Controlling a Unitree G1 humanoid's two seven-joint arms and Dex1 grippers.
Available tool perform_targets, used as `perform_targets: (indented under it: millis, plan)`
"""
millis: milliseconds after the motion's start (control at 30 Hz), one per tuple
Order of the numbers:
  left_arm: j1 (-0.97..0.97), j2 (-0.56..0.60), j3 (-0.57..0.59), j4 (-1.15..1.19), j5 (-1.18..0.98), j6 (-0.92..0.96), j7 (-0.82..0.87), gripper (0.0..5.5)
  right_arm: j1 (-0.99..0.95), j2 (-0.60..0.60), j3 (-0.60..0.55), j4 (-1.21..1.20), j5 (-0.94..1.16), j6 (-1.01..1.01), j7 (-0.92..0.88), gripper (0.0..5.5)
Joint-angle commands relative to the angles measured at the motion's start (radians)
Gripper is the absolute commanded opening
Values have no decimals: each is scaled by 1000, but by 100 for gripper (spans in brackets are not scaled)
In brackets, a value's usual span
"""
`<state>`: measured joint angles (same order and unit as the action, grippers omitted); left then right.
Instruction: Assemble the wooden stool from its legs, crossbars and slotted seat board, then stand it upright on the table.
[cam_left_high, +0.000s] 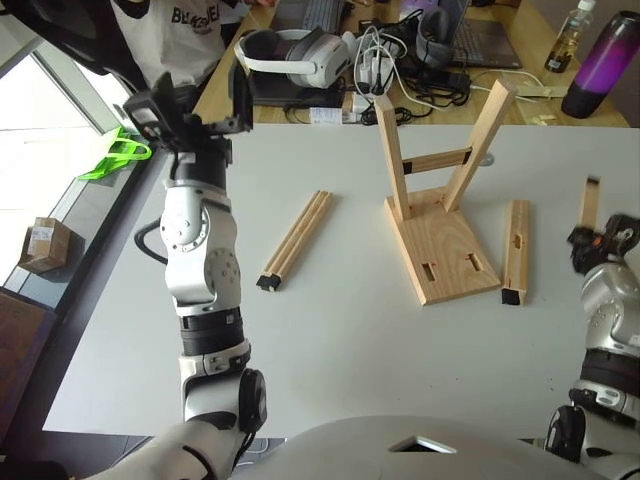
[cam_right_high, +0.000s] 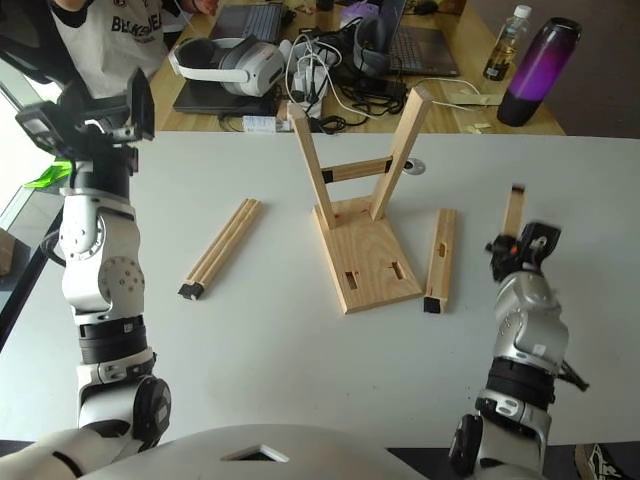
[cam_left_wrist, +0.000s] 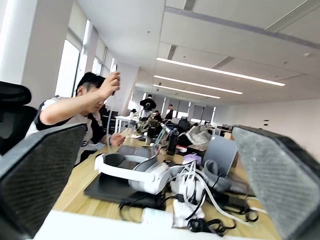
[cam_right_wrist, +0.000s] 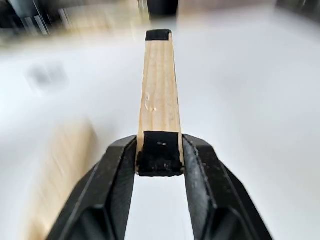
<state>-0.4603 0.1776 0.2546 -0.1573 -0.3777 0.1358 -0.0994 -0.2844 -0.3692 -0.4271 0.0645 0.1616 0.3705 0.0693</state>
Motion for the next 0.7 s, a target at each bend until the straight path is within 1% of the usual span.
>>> perform_targets:
  millis: [33,100,200,267,400,433,533,600,633,700]
  plan:
    - [-158,-2,-34,-69,-316,263,-113,540,-295,-38,258,-158,-17,-176,215,129]
    - [-166,-13,-82,-108,-464,384,-182,540,-327,-20,390,-225,5,-212,344,129]
    - [-168,-25,-100,-151,-607,487,-200,540,-319,5,500,-281,9,-250,430,129]
    - [-182,-44,-92,-165,-679,520,-169,540,-305,27,545,-307,13,-256,456,129]
    - [-204,-39,-69,-150,-693,507,-132,540,-269,38,590,-372,36,-229,497,129]
    - [-205,-39,-65,-147,-687,500,-126,516,-262,37,596,-384,41,-221,507,129]
    - [-199,-46,-44,-138,-717,495,-124,484,-247,27,598,-400,41,-206,521,129]
    - [-188,-42,-37,-141,-735,499,-135,457,-241,17,584,-398,40,-200,521,129]
    - [-182,-39,-39,-145,-740,502,-141,431,-236,11,574,-401,42,-194,519,129]
    - [-169,-35,-44,-154,-742,506,-147,408,-227,-1,560,-406,44,-186,518,129]
